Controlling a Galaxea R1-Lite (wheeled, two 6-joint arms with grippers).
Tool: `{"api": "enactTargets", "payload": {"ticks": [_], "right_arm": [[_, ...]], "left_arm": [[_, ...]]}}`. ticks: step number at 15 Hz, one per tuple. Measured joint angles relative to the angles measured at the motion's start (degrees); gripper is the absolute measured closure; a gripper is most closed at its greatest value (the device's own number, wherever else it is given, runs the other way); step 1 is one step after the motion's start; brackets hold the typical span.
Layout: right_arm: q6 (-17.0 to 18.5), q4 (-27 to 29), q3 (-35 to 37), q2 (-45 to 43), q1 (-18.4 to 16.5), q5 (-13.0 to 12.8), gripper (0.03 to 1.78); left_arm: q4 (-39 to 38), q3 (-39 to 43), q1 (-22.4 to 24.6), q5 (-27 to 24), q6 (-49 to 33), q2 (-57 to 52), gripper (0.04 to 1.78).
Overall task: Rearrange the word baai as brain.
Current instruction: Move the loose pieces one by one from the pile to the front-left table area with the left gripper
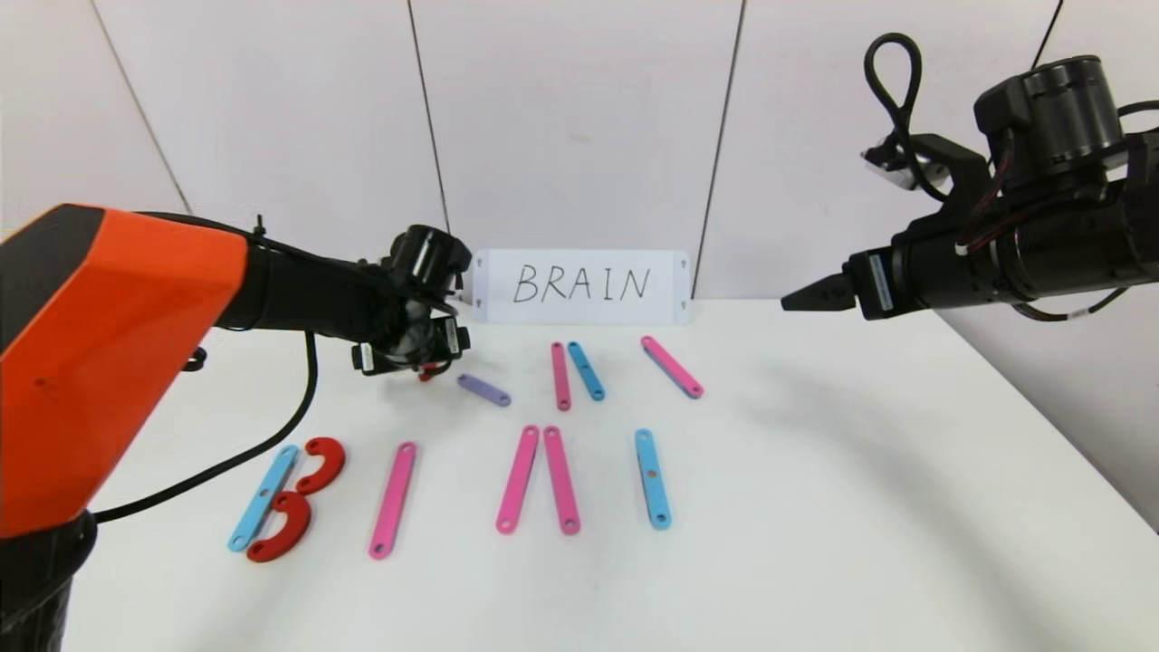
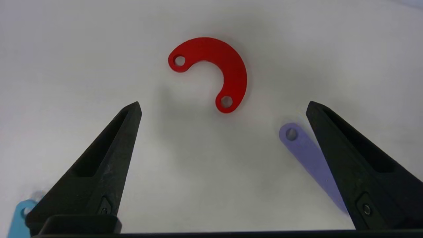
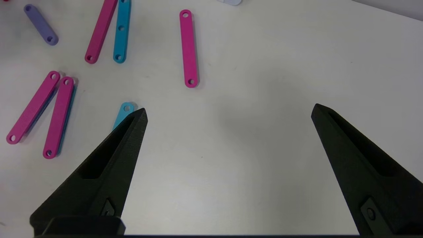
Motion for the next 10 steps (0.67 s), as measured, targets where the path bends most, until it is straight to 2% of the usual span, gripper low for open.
{"api": "enactTargets", "payload": {"ticks": [4, 10], "right_arm": [[-0.06, 0.0, -0.01, 0.0, -0.02, 0.0, 0.07], [-0.11, 0.0, -0.01, 0.06, -0.02, -0.01, 0.07]], "left_arm": [[0.13, -4.83, 0.89, 0.17, -4.3, 4.82, 0.07], [1.97, -5.4, 1.02, 0.13, -6.46, 6.12, 0.07]]}}
